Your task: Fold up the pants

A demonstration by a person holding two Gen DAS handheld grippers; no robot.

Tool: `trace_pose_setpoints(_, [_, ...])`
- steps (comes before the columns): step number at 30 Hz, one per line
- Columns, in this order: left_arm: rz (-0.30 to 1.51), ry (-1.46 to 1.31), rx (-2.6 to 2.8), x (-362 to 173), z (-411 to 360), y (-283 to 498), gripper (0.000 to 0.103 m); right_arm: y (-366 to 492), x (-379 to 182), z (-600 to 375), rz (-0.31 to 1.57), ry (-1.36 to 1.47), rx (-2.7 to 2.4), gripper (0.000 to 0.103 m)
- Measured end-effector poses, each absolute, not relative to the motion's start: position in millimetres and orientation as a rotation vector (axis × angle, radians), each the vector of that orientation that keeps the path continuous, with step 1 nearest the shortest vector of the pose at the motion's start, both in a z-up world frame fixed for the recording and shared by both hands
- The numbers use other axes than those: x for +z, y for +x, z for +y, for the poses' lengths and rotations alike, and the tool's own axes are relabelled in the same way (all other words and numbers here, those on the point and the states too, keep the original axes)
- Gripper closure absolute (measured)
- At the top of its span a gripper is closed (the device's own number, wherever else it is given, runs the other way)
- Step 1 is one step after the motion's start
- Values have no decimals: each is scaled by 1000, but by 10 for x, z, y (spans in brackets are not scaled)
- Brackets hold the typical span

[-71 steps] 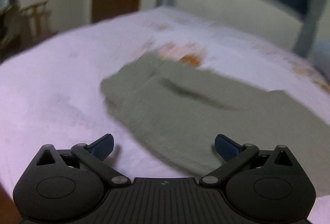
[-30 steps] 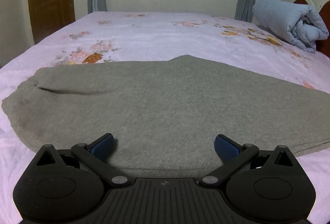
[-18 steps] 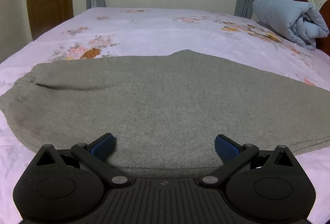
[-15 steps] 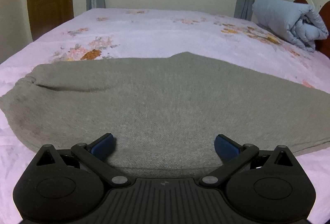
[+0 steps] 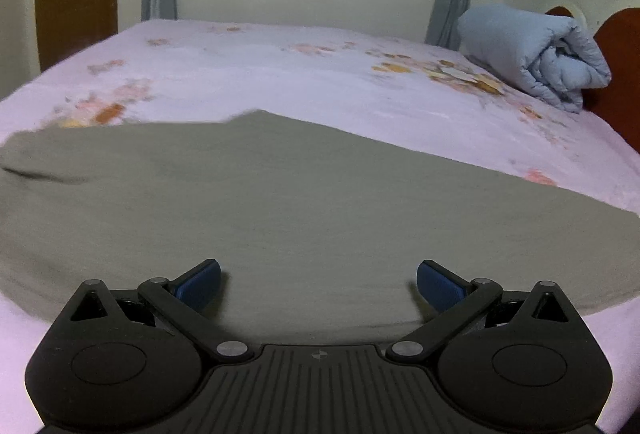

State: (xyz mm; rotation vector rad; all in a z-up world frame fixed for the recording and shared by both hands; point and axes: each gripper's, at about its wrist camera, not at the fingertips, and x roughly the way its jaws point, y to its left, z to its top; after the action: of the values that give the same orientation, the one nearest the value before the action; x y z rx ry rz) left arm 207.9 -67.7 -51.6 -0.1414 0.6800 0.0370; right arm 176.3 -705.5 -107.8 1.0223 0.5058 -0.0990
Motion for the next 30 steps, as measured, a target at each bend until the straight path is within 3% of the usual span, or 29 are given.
trace_pose_setpoints(10, [685, -54, 37, -610, -1963, 2082, 0, 1787, -1003, -6991, 509, 942, -108, 60])
trace_pose_setpoints(16, [774, 25, -14, -694, -2257, 2203, 0, 1709, -1162, -7198, 480, 1059, -100, 60])
trace_pose_setpoints(25, [747, 27, -2, -723, -2293, 2124, 0, 1819, -1159, -7197, 479, 1057, -80, 60])
trace_pose_setpoints(28, [741, 33, -3, -724, -2267, 2113, 0, 1849, -1108, -7166, 481, 1006, -91, 75])
trace_pose_setpoints(29, [739, 31, -4, -710, -2253, 2099, 0, 1850, -1106, -7168, 485, 997, -103, 85])
trace_pose_setpoints(30, [731, 24, -3, -685, -2243, 2107, 0, 1847, -1120, -7180, 490, 999, -111, 86])
